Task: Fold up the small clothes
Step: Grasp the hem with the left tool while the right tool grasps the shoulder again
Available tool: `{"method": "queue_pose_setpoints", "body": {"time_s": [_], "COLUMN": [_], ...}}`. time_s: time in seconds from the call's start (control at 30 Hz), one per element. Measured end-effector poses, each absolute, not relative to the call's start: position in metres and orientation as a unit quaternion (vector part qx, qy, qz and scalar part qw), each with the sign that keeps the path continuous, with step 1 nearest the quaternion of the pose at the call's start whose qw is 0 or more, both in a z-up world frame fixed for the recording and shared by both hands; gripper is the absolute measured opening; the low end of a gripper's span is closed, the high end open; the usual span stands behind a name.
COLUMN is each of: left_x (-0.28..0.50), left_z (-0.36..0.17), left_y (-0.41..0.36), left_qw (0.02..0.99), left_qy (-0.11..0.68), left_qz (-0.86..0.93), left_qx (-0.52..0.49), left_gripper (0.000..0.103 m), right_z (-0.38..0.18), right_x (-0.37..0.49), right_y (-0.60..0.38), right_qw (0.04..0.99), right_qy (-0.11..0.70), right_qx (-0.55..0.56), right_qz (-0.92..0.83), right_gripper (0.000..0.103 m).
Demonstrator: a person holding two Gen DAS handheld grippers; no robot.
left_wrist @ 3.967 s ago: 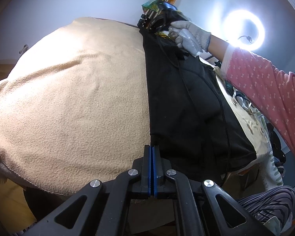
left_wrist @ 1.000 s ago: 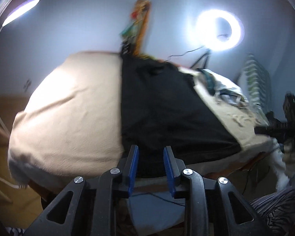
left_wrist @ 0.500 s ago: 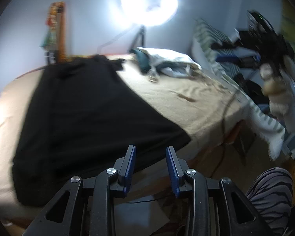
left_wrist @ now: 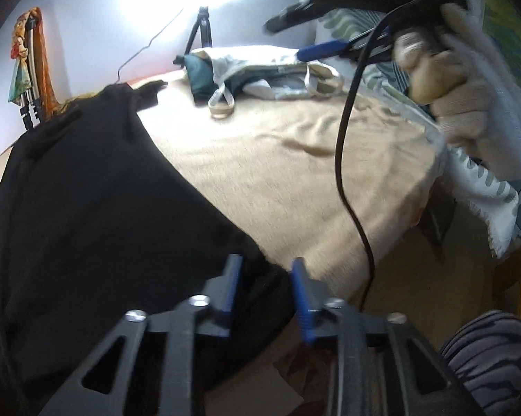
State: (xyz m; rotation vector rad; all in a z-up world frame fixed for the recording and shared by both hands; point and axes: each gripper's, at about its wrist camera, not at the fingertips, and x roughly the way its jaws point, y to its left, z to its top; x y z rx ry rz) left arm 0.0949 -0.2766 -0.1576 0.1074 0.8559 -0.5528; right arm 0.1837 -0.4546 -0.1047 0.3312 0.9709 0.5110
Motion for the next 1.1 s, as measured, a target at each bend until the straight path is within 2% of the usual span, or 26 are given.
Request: {"method": "queue_pose_setpoints", "body": {"time_s": [0.13,0.43,0.6,0.63,0.7,0.73,0.77,1.1], "left_x": [0.111,0.126,0.131,0.129,0.125,0.121,0.119,0.077], "left_z": [-0.158,-0.139,-0.139,-0.138,-0.133,-0.130,-0.127,-0.115], "left_y": [-0.256,-0.196,-0.174,-0.171,-0.164,-0.160,-0.157,-0.118], "left_qw": [0.860,0.854,0.851,0.851,0.854,0.857,0.860,0.875], "left_qy": [0.430,0.435,0.442,0.440,0.434,0.427,0.420,0.387], "left_qz": [-0.275,-0.260,-0.232,-0.231,-0.227,-0.225,-0.223,-0.200], "left_qx": [-0.018,-0.116,-0.163,-0.170,-0.176,-0.181,-0.184,-0.209], "left_gripper": [0.004,0.004,0.003,0.003,0.003,0.003,0.003,0.003], "right_z": [-0.125,-0.180,-0.194,-0.194,-0.194,-0.194,-0.193,-0.124], "right_x": [0.222,0.312,0.349,0.355,0.365,0.369,0.371,0.357], "right_y": [-0.428,-0.339,-0.331,-0.332,-0.333,-0.331,-0.329,-0.259], "right_qw": [0.820,0.787,0.789,0.790,0.789,0.788,0.787,0.850], "right_qy": [0.475,0.520,0.513,0.510,0.508,0.509,0.511,0.470], "right_qx": [0.170,0.171,0.231,0.243,0.264,0.266,0.266,0.094], "right_qz": [0.271,0.283,0.245,0.238,0.223,0.222,0.222,0.217], "right_gripper": [0.056,0.056,0.055,0.053,0.035,0.016,0.010,0.006]}}
